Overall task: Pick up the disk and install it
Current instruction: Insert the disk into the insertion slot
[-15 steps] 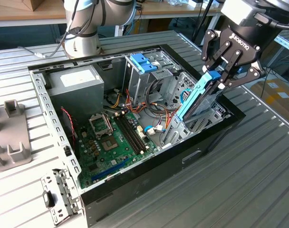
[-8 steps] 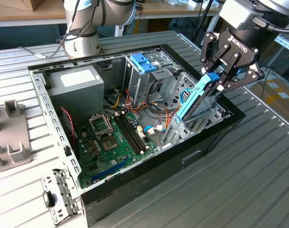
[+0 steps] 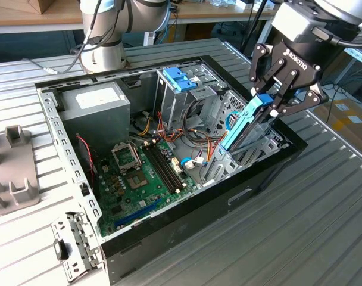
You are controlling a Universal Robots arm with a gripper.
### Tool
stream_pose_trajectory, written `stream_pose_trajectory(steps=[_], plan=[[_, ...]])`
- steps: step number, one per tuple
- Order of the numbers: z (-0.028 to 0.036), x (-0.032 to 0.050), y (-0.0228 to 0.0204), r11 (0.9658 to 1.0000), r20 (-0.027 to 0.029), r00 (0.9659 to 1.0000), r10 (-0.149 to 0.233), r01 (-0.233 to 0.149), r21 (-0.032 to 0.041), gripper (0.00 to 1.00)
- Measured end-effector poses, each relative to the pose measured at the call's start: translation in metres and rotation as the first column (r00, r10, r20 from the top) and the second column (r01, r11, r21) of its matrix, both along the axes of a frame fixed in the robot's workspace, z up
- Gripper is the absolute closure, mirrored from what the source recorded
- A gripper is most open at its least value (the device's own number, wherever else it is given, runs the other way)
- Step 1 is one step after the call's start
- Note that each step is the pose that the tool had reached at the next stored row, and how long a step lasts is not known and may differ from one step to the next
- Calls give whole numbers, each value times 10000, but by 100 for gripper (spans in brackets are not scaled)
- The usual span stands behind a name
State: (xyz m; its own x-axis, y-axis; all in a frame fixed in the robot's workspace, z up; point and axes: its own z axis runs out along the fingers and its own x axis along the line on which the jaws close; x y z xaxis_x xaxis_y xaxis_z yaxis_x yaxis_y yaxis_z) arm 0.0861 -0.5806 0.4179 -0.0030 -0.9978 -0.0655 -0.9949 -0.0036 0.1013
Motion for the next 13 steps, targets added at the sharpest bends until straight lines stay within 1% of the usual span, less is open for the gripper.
stream_pose_trajectory(steps=[5,11,12,13], plan=[[-36,0,0,10000,0,10000,0,0,0,63],[-37,0,0,10000,0,10000,0,0,-2,62],[-38,0,0,10000,0,10000,0,0,-2,55],[-38,0,0,10000,0,10000,0,0,-2,55]])
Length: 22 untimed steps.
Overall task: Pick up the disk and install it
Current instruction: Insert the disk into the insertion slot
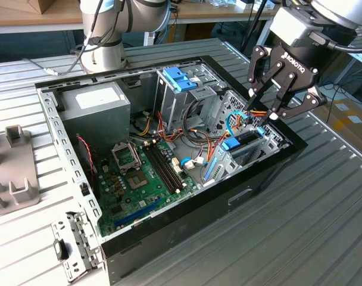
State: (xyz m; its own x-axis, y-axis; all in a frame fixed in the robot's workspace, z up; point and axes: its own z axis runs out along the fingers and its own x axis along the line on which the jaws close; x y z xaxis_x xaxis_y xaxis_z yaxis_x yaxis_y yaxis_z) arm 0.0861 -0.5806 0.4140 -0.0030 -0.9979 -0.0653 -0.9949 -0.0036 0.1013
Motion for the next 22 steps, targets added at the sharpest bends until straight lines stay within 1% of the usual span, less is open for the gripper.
stream_pose_trajectory(steps=[6,7,8,9,11,12,17,22], plan=[[-3,0,0,10000,0,10000,0,0,2,55],[-4,0,0,10000,0,10000,0,0,2,57],[-5,0,0,10000,0,10000,0,0,2,64],[-6,0,0,10000,0,10000,0,0,2,64],[-7,0,0,10000,0,10000,0,0,2,76],[-9,0,0,10000,0,10000,0,0,2,88],[-13,8,0,10000,-1,10000,0,0,4,89],[-20,103,0,10000,0,10000,0,0,-22,89]])
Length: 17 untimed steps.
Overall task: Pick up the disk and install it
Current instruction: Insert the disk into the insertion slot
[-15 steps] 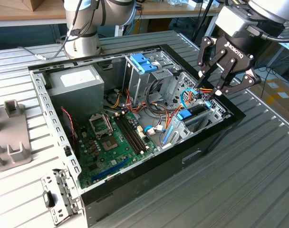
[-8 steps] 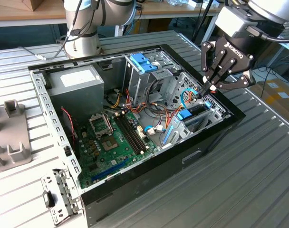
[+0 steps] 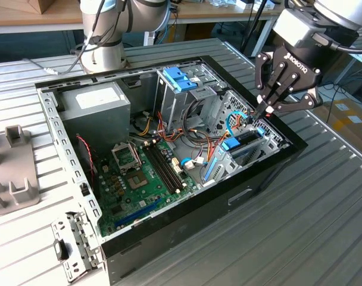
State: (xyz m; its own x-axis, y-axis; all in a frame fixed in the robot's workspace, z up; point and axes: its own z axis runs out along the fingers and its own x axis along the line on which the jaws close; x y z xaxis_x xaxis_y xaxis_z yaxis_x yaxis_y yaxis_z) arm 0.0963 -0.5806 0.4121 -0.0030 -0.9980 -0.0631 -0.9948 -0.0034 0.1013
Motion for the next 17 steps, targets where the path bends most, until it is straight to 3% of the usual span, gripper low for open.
stream_pose_trajectory(steps=[7,10,17], plan=[[-41,248,0,10000,-17,10000,0,0,-7,89],[-69,316,-1,10000,-21,10000,-1,1,-8,89],[-71,327,-1,10000,-21,10000,0,0,-9,89]])
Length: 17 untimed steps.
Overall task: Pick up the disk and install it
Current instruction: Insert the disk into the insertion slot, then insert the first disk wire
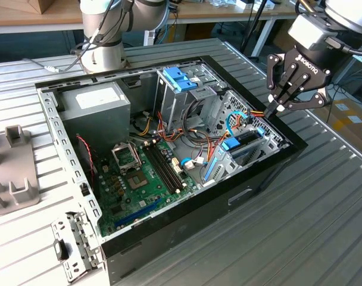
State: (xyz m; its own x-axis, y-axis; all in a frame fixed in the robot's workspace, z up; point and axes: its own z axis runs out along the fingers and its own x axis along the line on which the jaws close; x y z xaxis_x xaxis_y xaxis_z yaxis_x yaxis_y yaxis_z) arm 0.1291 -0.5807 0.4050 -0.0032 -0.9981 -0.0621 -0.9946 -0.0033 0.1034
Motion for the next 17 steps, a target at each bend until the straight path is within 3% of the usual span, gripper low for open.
stream_pose_trajectory(steps=[6,11,15,17], plan=[[-2,36,-1,10000,-18,10000,0,0,0,89],[-19,250,8,10000,-154,9999,34,-34,0,89],[-26,284,9,9992,-155,9991,393,-393,-1,89],[-26,284,9,9992,-156,9991,396,-396,-1,89]])
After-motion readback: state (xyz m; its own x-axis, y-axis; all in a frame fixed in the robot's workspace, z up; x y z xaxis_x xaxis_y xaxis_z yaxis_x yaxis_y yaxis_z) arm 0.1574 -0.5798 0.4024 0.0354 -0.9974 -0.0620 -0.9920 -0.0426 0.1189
